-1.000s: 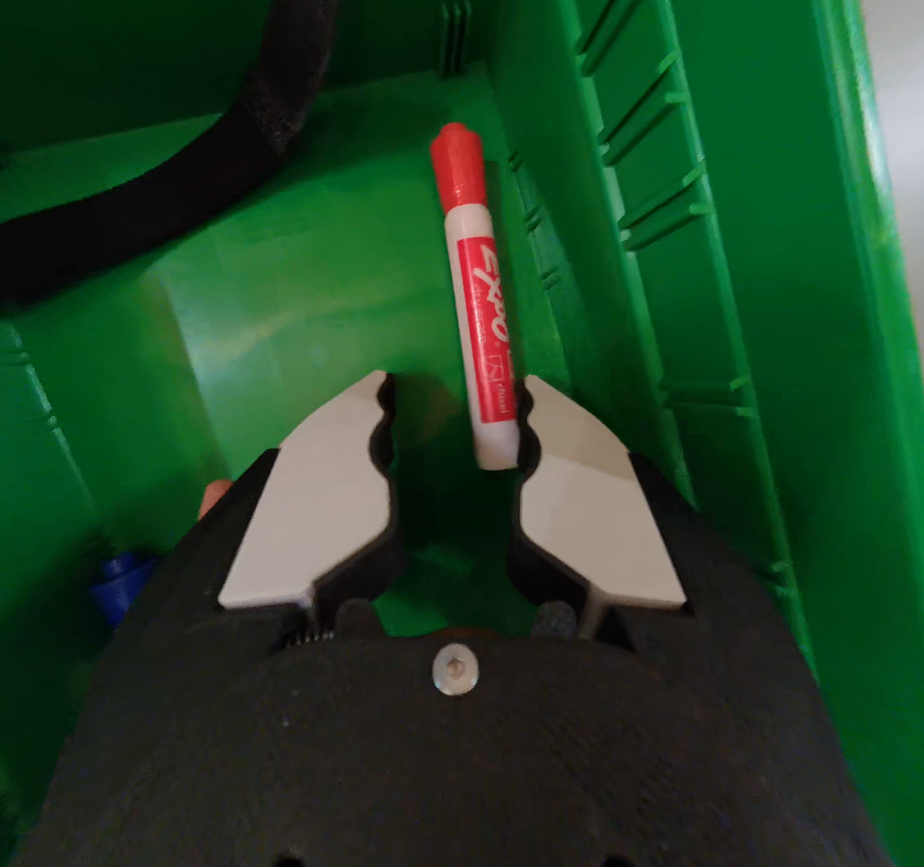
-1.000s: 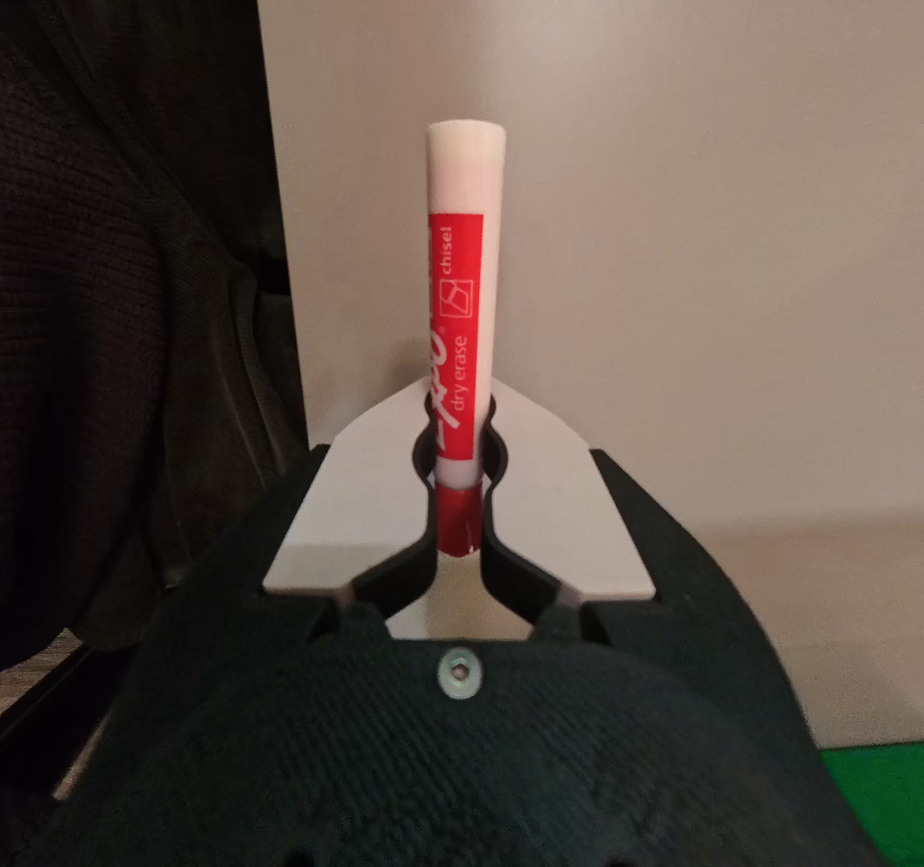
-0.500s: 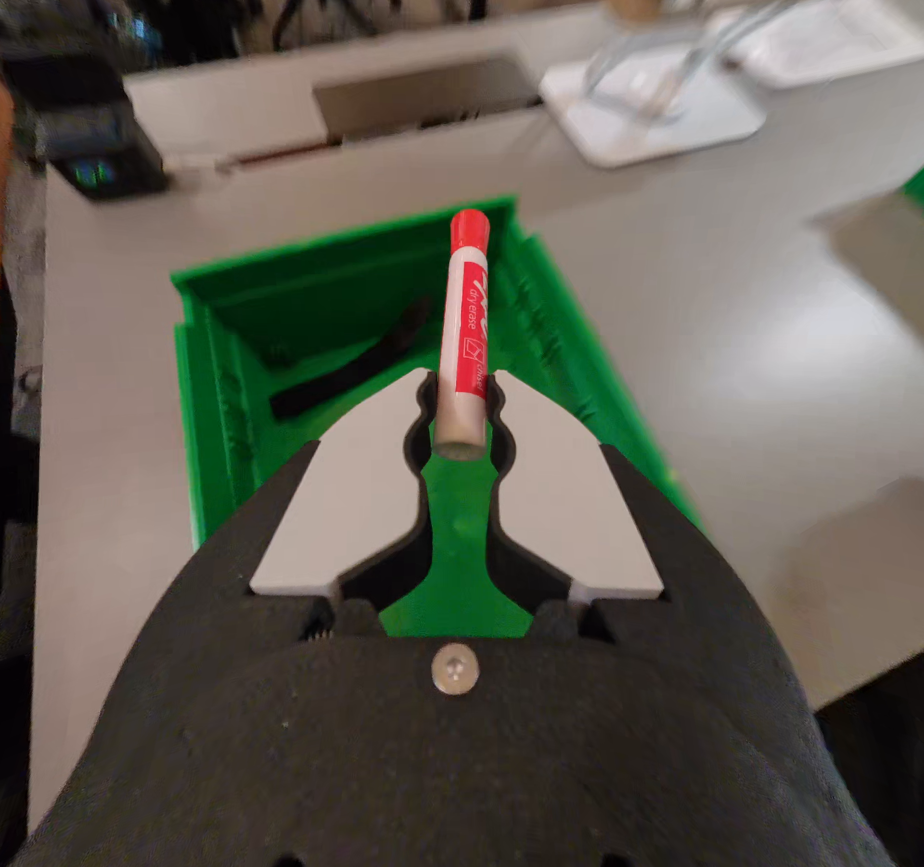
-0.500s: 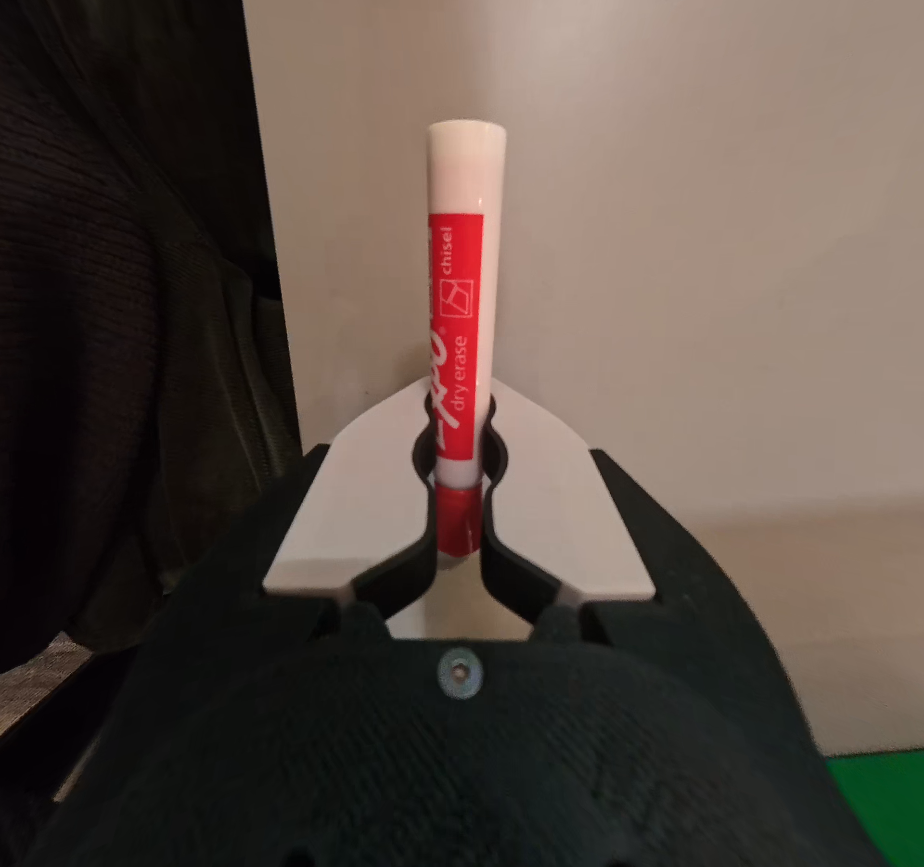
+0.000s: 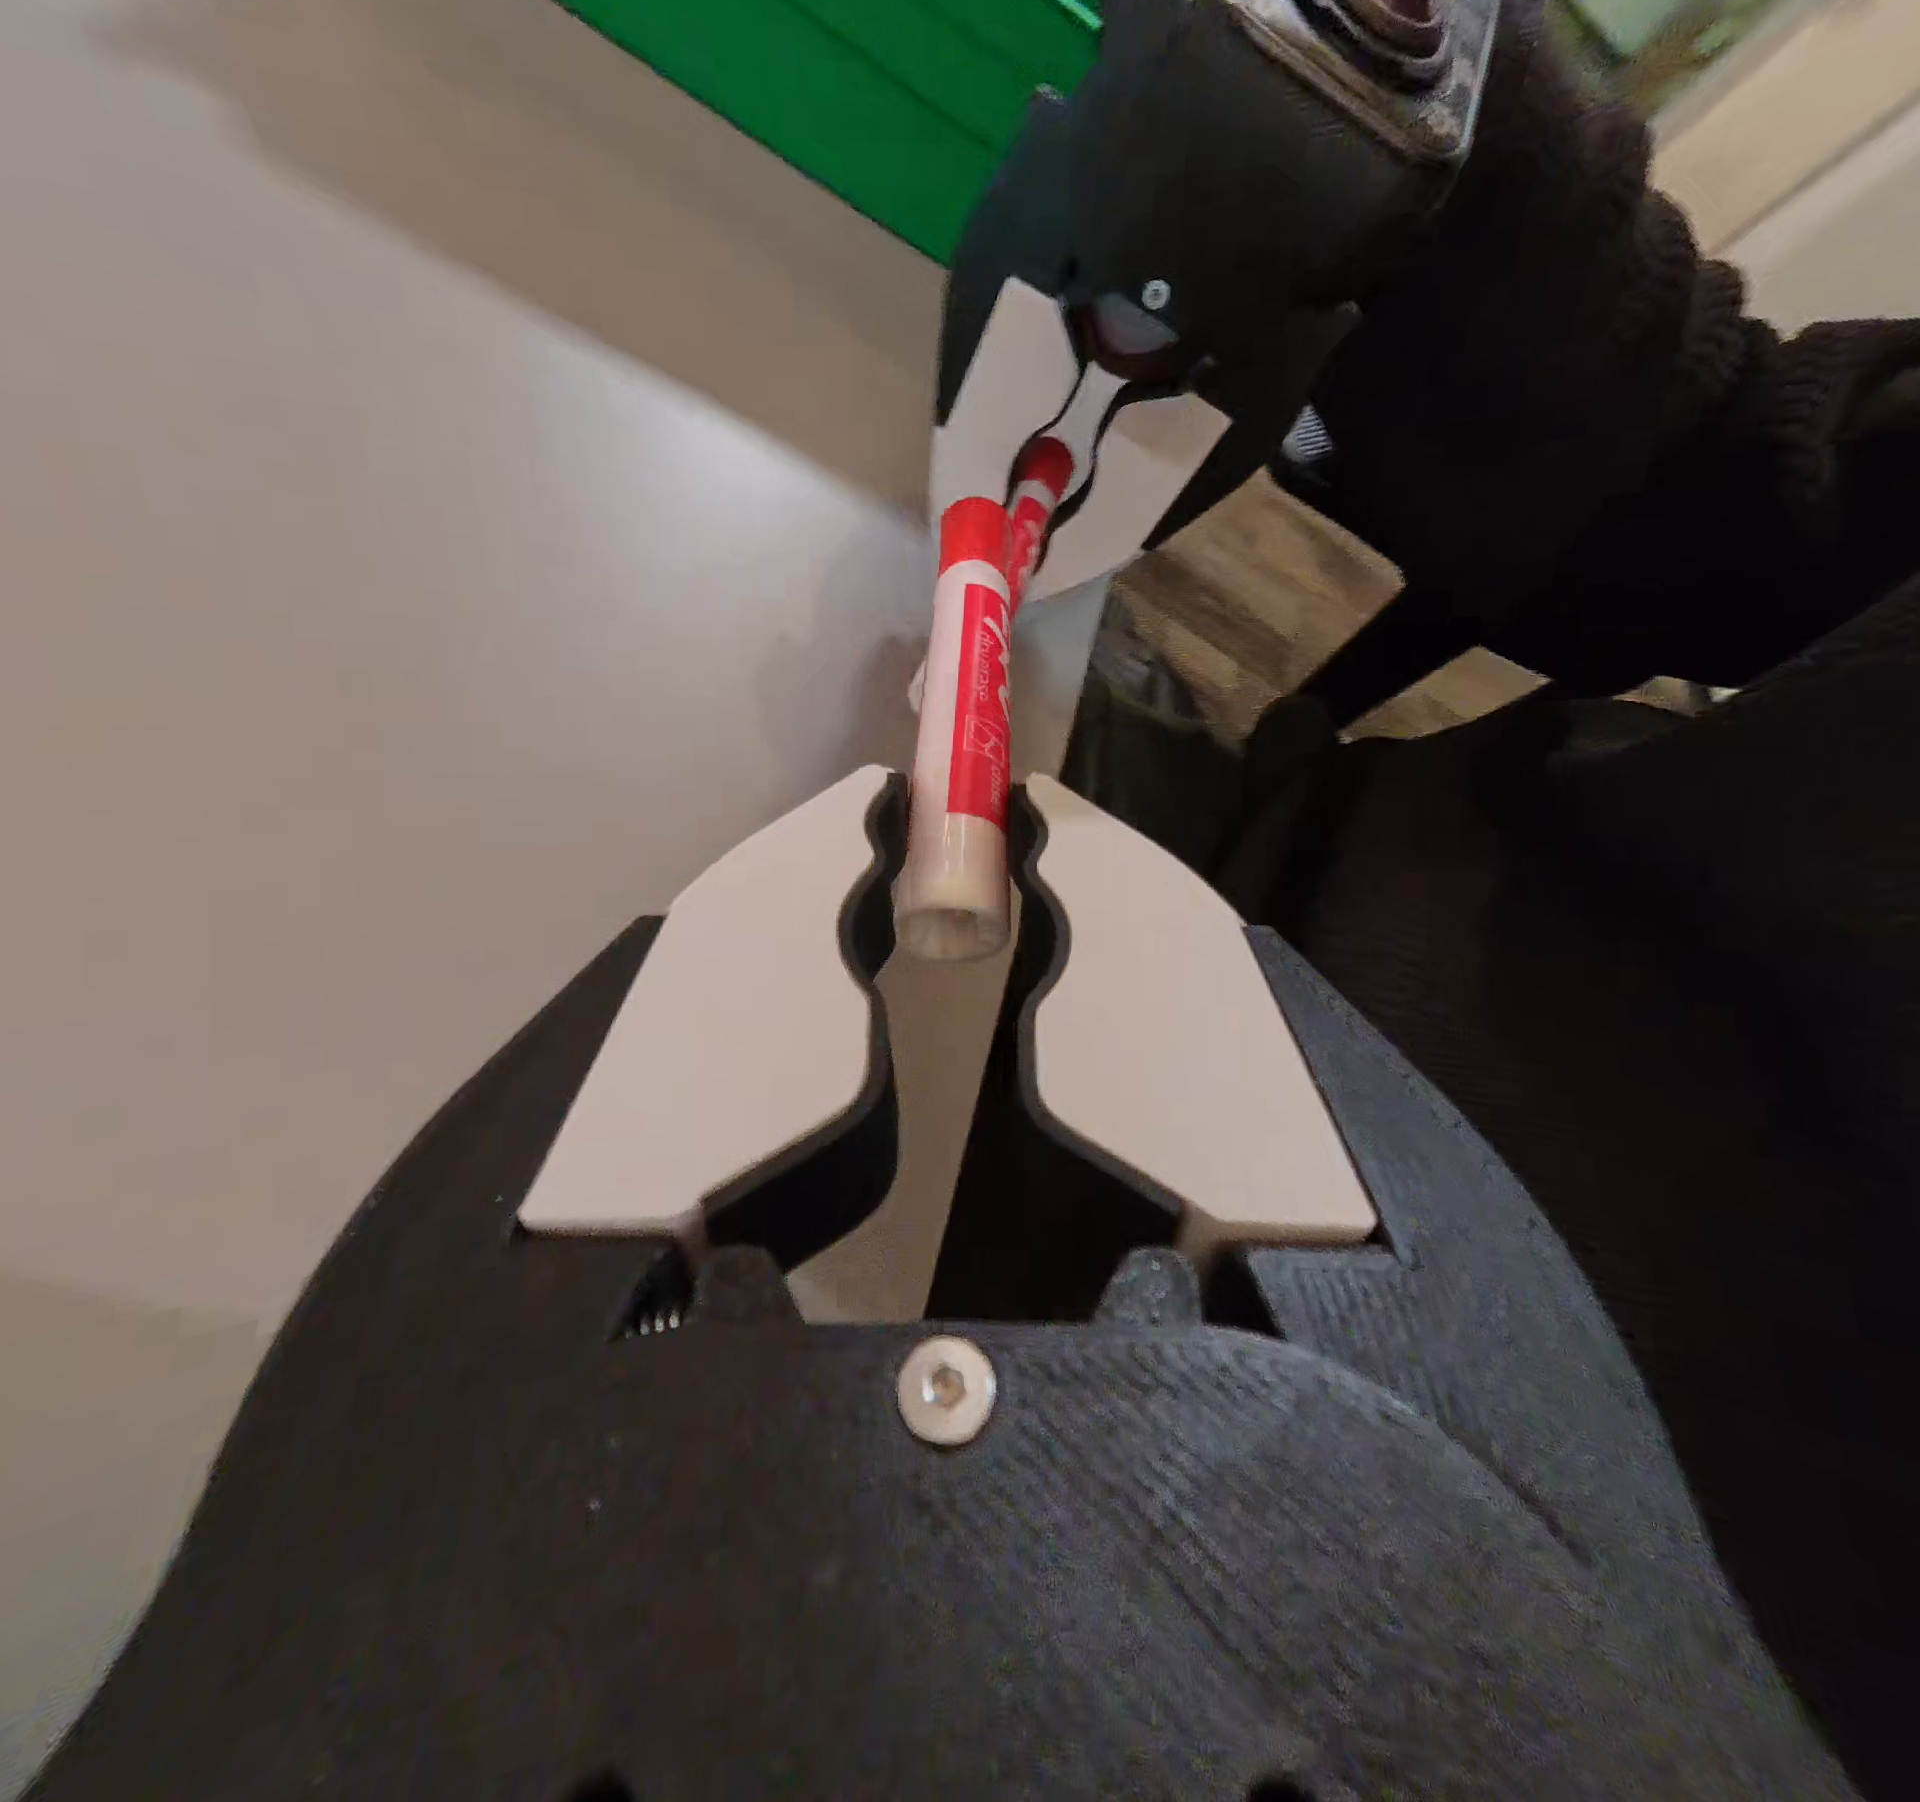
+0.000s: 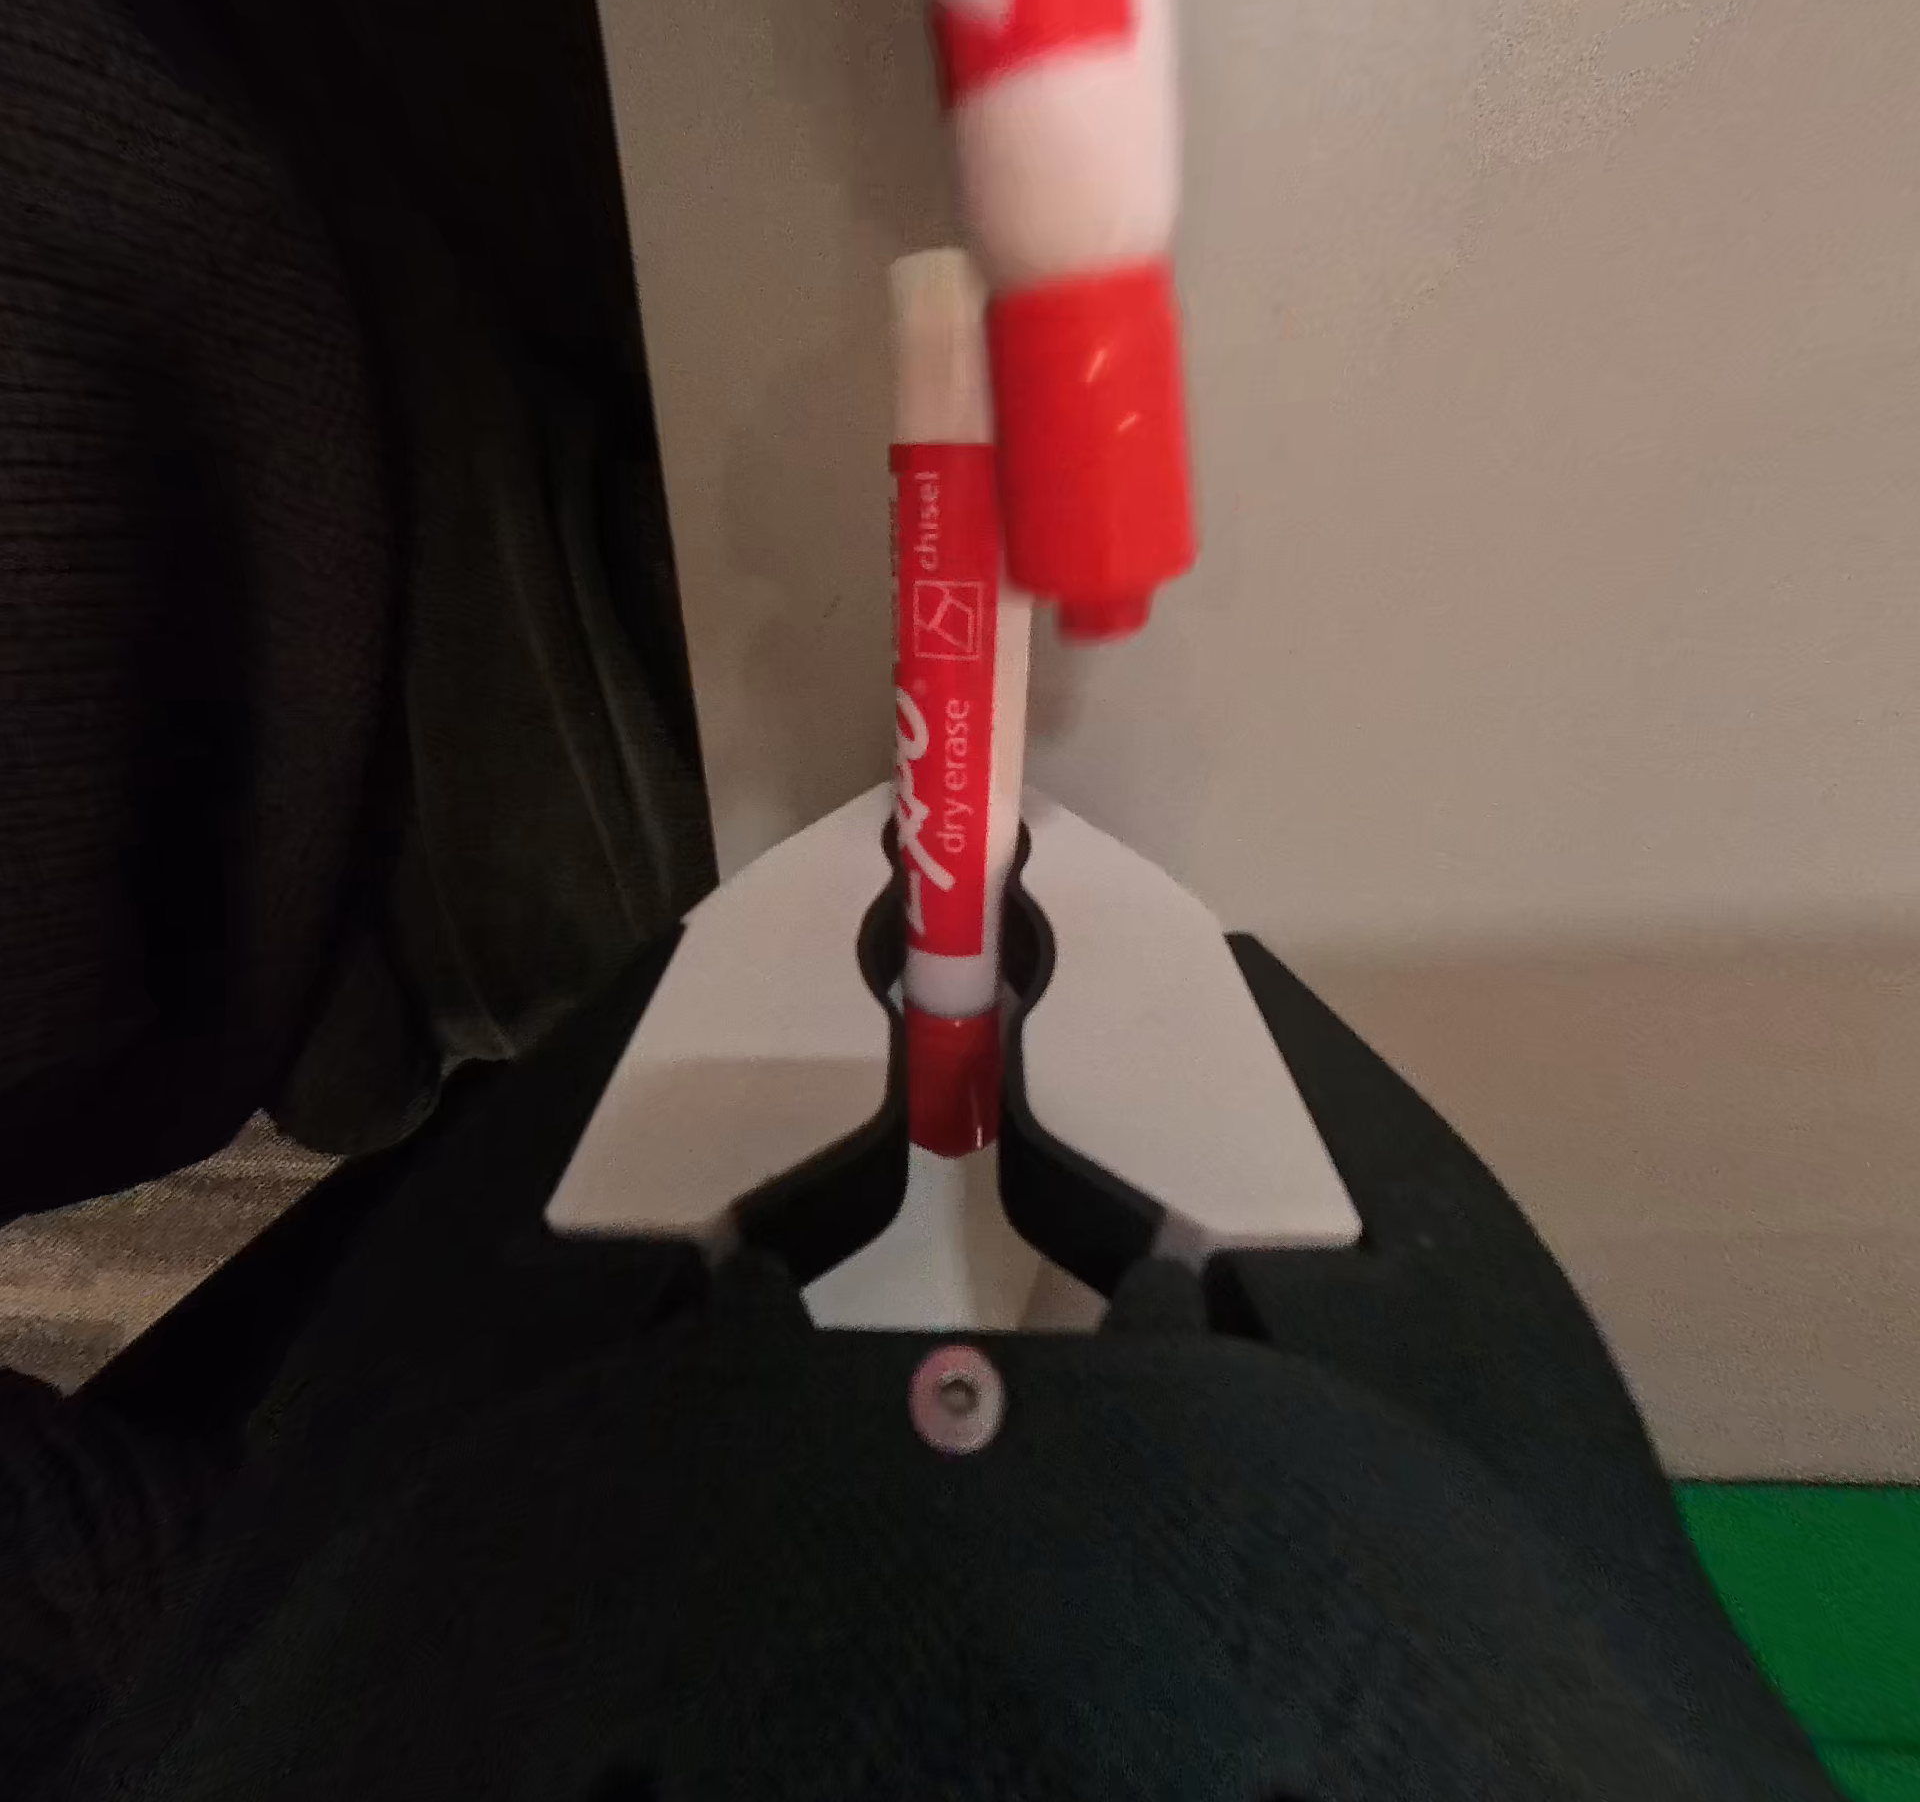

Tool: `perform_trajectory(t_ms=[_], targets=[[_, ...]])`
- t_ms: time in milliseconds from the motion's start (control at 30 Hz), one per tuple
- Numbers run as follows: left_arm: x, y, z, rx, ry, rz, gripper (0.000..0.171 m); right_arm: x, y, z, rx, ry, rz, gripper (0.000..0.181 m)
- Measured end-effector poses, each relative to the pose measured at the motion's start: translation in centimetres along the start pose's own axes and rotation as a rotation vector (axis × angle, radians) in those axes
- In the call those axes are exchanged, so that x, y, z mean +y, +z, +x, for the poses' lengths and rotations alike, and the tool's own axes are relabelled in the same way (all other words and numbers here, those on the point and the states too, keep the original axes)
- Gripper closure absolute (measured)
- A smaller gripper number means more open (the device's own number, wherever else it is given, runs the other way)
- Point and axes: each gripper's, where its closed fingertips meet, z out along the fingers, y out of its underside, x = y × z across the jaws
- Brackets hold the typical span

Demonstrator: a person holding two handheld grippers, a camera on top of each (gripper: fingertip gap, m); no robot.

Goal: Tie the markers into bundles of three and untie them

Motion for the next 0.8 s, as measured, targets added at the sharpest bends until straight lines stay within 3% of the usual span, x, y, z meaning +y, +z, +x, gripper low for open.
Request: perform_trajectory(t_ms=[133,400,667,800], targets=[[-0.1,1.7,2.3,0.146,-0.011,0.017,0.152,-0.1,-0.3,-0.7,-0.015,-0.016,-0.004,0.167],[1.0,2.6,2.2,0.151,-0.026,-0.006,0.152,-0.6,0.4,-2.0,-0.020,-0.072,-0.072,0.167],[-0.1,1.8,2.2,0.202,-0.060,0.104,0.153,-1.2,0.6,-2.2,-0.022,-0.052,-0.080,0.167],[-0.7,1.8,2.0,0.231,-0.096,0.182,0.154,-1.6,0.1,-2.1,-0.046,-0.029,-0.010,0.167]])
